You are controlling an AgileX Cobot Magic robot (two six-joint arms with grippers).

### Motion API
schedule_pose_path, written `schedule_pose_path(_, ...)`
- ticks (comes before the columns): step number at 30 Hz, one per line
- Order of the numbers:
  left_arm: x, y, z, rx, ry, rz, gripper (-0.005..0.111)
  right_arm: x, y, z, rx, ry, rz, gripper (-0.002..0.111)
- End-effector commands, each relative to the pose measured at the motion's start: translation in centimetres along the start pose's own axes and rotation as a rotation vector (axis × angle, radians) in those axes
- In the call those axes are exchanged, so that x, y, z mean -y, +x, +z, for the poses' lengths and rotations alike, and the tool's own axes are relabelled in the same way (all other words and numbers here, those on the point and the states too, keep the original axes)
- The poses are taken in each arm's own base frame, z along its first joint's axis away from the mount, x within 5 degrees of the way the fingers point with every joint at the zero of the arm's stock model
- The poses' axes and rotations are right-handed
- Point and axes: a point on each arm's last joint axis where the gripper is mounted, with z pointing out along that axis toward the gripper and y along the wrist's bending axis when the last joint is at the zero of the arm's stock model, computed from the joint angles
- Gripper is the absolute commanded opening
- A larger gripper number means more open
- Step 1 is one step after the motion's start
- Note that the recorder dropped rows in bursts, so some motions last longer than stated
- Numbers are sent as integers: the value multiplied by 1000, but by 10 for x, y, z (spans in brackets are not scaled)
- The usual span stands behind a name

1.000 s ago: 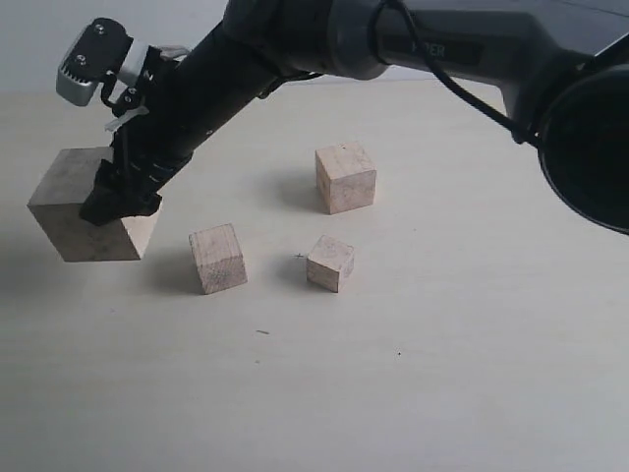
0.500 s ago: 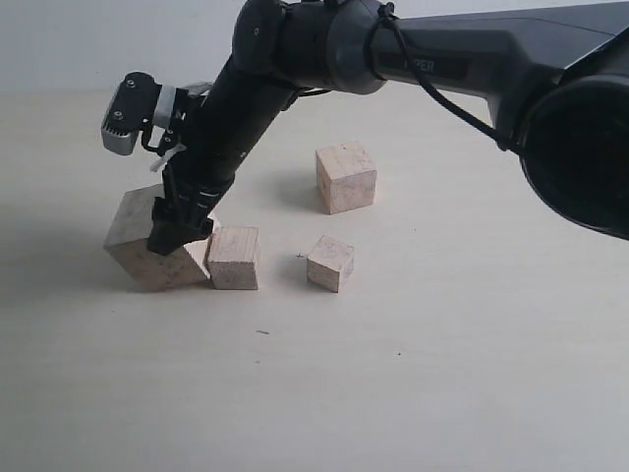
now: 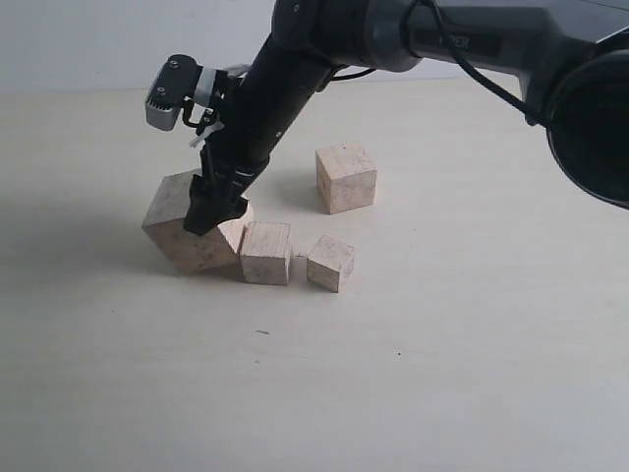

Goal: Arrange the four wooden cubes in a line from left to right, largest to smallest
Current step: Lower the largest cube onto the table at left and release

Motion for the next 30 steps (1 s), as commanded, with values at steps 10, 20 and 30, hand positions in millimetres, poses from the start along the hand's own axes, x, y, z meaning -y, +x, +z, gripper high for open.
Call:
schedule_pose_path(10,0,0,0,4,6,2,0,11,-1,9,137,16,-132,0)
schedule_pose_path(20,0,0,0,4,6,2,0,42,28,4,243,18,-82,0)
schedule_pose_path(30,0,0,0,4,6,2,0,42,36,17,313,-59,-58,0)
